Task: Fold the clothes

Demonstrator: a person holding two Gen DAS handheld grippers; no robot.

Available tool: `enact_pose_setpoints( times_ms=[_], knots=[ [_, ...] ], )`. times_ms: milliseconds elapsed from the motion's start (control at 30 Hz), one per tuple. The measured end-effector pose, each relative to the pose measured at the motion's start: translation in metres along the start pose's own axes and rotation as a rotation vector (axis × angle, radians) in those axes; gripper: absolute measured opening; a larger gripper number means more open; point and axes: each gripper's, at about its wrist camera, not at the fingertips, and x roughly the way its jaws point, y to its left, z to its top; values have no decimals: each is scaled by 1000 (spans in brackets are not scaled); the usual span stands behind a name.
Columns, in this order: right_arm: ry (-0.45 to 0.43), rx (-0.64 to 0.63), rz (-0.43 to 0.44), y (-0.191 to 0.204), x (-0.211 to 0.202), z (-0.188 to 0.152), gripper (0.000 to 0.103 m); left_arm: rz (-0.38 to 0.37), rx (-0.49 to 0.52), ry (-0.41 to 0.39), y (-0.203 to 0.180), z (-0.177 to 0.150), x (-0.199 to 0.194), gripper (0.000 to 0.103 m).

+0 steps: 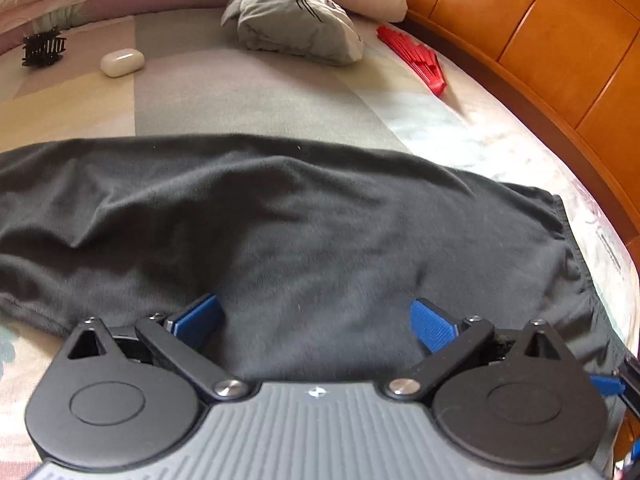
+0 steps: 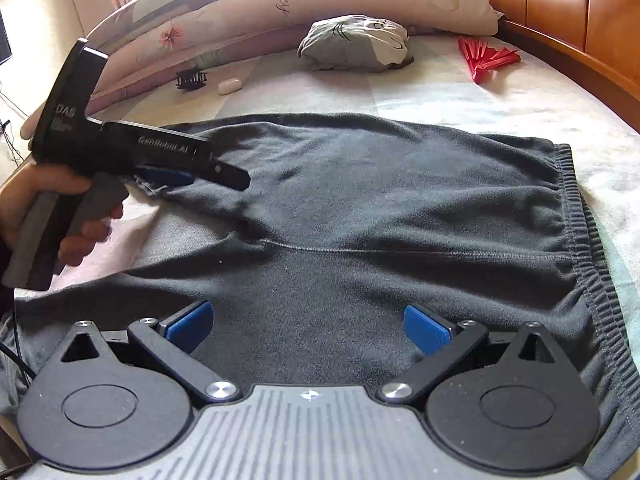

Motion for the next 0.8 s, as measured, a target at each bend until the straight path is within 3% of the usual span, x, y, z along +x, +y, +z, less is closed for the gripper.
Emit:
enact_pose_setpoints(
  times_ms=[133,333,433,567,633,800],
  knots=[
    [-21,-48,70,15,10,26,103,-60,-74,35,18,6,-25,100],
    [-63,-117,187,51,55,79,103,-1,-112,-29,56,45,-46,100],
    [-42,-96,243,65,86,97,103,-26,-169,-39,77,68,-36,100],
    [58,-40,279,70,119,91,103,-115,-248,-3,97,85,-5,100],
    [23,-65,276,72,118,78,103,-166,-315,24,108,84,12,100],
    [10,-87,279,69,110,69,103,-22,-307,-74,130,85,23,99]
  ],
)
